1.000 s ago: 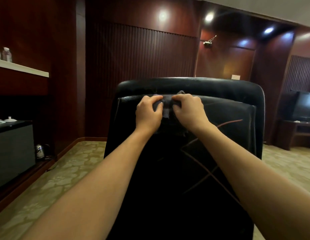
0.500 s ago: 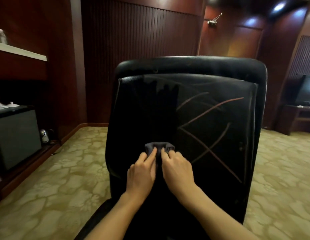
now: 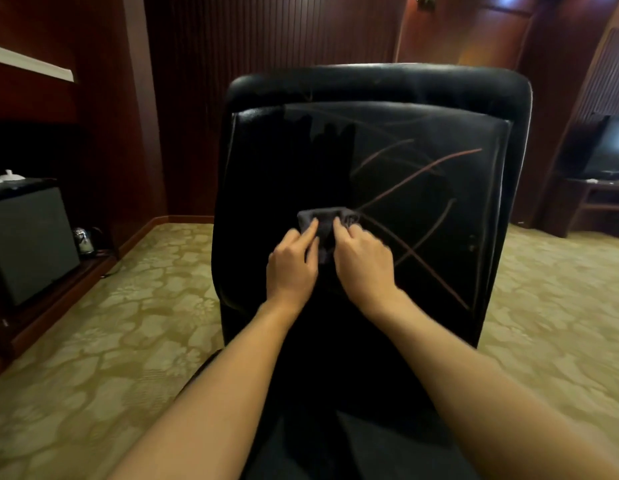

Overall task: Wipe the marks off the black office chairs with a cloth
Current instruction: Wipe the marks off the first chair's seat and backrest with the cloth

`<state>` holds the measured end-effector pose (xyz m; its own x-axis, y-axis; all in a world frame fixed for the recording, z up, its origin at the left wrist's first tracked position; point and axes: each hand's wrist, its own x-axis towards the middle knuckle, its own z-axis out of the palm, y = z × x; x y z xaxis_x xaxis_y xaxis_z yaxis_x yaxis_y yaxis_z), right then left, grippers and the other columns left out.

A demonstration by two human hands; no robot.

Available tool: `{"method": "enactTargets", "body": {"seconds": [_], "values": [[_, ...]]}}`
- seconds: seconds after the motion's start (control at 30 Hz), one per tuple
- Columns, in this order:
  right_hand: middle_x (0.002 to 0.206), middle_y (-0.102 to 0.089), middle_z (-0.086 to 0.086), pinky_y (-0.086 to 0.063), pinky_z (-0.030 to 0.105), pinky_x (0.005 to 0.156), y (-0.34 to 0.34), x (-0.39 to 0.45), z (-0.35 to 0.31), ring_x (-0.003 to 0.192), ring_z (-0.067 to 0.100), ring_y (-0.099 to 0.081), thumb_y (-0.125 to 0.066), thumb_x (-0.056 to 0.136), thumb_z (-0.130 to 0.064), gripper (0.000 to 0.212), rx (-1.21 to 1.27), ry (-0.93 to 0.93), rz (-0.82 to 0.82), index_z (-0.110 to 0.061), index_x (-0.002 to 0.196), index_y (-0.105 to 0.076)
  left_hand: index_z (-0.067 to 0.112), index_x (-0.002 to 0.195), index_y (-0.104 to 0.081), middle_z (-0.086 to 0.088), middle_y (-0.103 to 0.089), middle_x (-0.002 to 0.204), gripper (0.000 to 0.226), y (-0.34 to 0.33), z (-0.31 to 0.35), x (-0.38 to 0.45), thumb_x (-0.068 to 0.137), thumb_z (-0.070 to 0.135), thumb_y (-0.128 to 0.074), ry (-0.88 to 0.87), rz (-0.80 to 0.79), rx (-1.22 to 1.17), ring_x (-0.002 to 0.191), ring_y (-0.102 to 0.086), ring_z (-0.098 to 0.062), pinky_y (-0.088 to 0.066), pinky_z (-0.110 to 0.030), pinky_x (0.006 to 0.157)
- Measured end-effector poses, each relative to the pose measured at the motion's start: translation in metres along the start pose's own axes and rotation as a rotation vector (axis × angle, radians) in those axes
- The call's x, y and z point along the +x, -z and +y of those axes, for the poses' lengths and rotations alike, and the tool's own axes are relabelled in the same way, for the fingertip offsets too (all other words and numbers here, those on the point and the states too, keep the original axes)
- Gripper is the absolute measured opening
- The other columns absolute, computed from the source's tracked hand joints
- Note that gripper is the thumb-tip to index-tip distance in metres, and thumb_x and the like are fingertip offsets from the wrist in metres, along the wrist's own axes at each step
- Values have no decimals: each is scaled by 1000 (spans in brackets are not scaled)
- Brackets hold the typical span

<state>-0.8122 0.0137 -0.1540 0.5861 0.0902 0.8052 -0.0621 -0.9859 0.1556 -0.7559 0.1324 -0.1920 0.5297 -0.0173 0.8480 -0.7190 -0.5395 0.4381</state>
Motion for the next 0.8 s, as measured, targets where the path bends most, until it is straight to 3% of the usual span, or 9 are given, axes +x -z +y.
{"method": "enactTargets", "body": {"seconds": [0.3,0.4,0.5,0.57,0.63,0.7,0.8], "values": [[74,-63,4,-45,28,37,-51,-116,-26,58,23,-65,-87,58,-12,51,64,24,-46,-8,107,-72,18,127,-68,7,-59,81,39,-10,-36,-125,89,13,-73,145,-63,-16,69,-59,-6,-48,-22,64],[68,-62,1,-41,29,35,-54,-128,-20,54,23,-64,-87,61,-14,38,137,13,-58,-13,94,-70,20,121,-72,17,-53,74,35,-2,-41,-137,86,18,-77,190,-124,6,65,-50,1,-41,-13,64],[68,-65,0,-38,29,35,-53,-142,-24,48,24,-63,-82,70,-24,30,164,-76,-163,-18,93,-64,33,121,-71,13,-62,86,32,4,-29,-145,89,32,-72,385,-226,50,76,-59,-6,-41,-19,67],[77,-68,-2,-42,31,41,-51,-152,-31,54,24,-66,-73,80,-33,24,184,-150,-235,-20,97,-63,42,120,-69,5,-61,95,31,4,-19,-143,89,41,-69,581,-242,62,90,-63,-16,-44,-25,73],[94,-69,-2,-48,35,58,-47,-155,-34,76,25,-69,-60,92,-34,20,318,-298,-320,-22,108,-64,38,114,-72,3,-68,93,26,-1,-15,-140,88,35,-70,682,-216,-38,92,-67,-19,-51,-28,78],[105,-68,-1,-50,34,75,-45,-153,-35,92,23,-67,-55,96,-26,22,541,-508,-308,-24,116,-65,29,107,-75,5,-73,89,20,-6,-15,-138,88,22,-71,776,-155,-246,85,-71,-19,-58,-32,78],[102,-66,-3,-54,34,82,-42,-153,-47,90,16,-67,-58,93,-15,23,779,-732,-179,-27,113,-60,18,106,-68,1,-71,92,19,-7,-7,-136,91,7,-66,935,-56,-492,71,-73,-17,-60,-28,64]]}}
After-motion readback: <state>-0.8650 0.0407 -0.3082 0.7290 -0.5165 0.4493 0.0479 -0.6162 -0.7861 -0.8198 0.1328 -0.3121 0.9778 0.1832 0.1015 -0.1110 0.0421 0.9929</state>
